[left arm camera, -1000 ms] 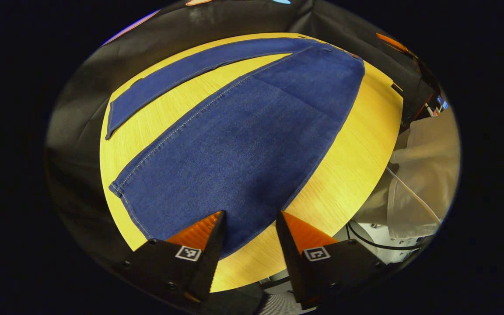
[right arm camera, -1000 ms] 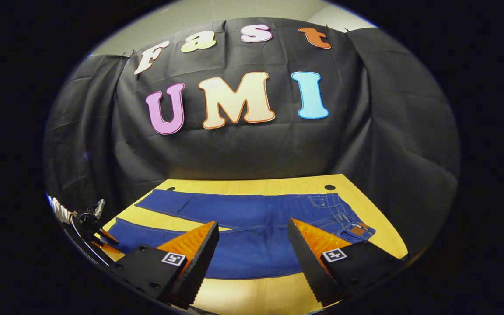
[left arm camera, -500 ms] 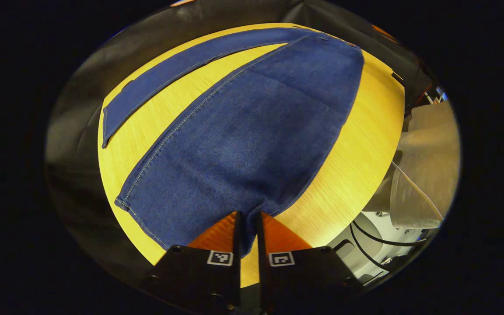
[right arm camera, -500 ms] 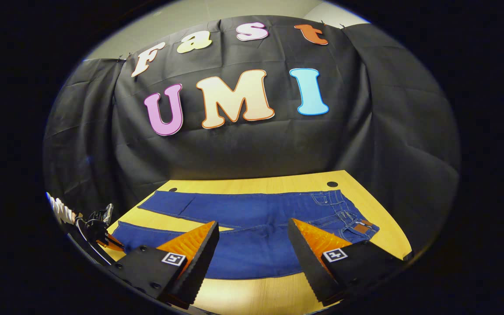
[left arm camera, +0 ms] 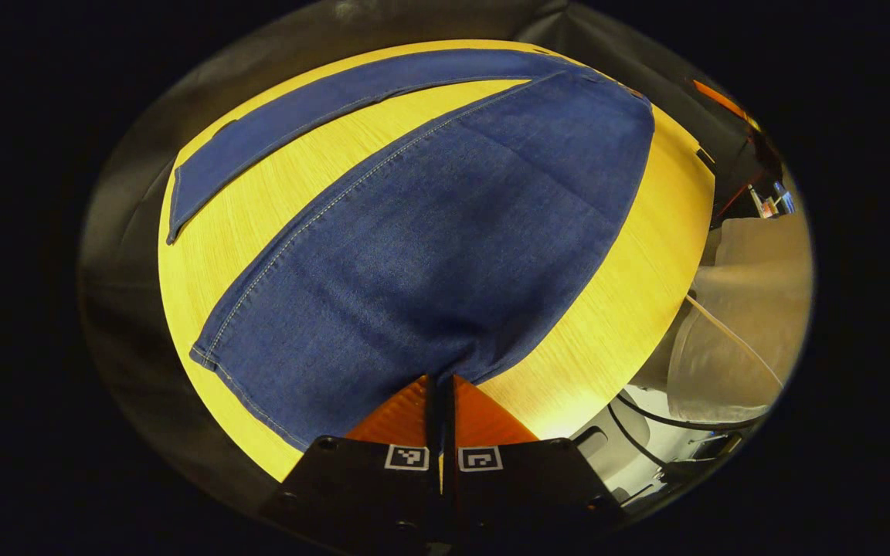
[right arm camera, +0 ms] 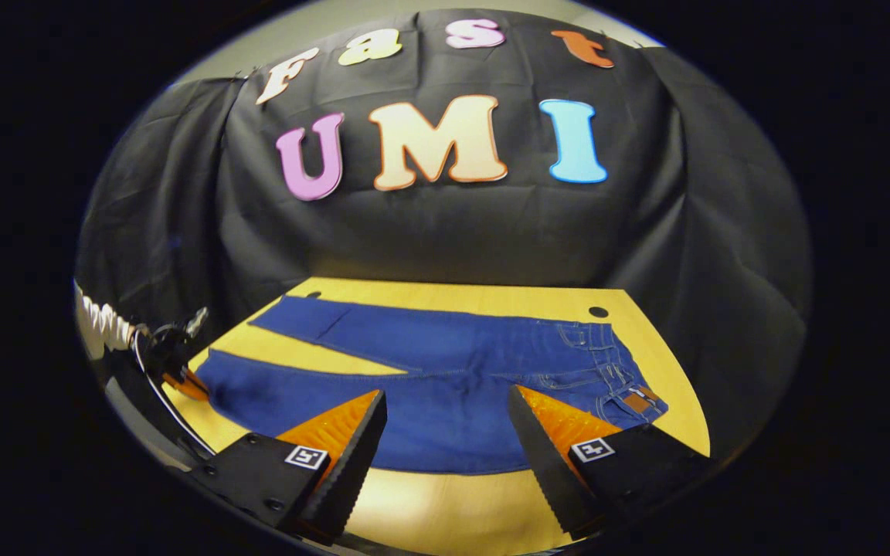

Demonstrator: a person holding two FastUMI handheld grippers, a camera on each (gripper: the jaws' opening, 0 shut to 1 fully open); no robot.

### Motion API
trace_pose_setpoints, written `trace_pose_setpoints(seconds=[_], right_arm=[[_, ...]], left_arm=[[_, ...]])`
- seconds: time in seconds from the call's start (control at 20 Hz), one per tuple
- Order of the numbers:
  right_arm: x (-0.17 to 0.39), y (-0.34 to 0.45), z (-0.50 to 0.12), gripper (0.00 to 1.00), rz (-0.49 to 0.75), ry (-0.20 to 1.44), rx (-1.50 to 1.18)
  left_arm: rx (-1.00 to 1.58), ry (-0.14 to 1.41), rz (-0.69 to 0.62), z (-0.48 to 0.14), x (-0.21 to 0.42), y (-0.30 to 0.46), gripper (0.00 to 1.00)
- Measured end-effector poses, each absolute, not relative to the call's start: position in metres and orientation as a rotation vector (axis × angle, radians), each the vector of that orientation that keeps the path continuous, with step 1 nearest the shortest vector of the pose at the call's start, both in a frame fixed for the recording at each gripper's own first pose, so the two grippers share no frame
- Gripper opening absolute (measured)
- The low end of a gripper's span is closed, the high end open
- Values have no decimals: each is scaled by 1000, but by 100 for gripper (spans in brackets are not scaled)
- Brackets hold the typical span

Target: Grasp the waist and the cuffs of the jeans and fold them to make the two legs overlap; first hold the waist and fold one-third of the jeans toward the cuffs, then hold the cuffs and fold the remaining one-third in the same direction to finish folding.

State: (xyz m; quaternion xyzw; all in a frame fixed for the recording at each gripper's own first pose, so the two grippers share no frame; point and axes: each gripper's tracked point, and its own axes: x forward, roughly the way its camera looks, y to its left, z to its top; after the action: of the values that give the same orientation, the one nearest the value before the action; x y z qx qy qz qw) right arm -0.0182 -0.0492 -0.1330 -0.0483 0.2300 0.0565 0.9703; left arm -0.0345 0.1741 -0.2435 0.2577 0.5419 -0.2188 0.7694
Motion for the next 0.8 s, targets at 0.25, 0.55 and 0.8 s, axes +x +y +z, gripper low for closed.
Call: trace_pose_setpoints(seconds=[0.25, 0.55, 0.8], right_arm=[[-17, -72, -189, 95, 239, 633, -330], [-13, -113, -255, 99, 386, 857, -499], [-1, -134, -292, 99, 438, 993, -481]], left_arm=[[590, 1202, -467, -243, -36, 176, 0], [635, 1240, -436, -244, -35, 178, 0], [652, 1264, -398, -246, -34, 177, 0]])
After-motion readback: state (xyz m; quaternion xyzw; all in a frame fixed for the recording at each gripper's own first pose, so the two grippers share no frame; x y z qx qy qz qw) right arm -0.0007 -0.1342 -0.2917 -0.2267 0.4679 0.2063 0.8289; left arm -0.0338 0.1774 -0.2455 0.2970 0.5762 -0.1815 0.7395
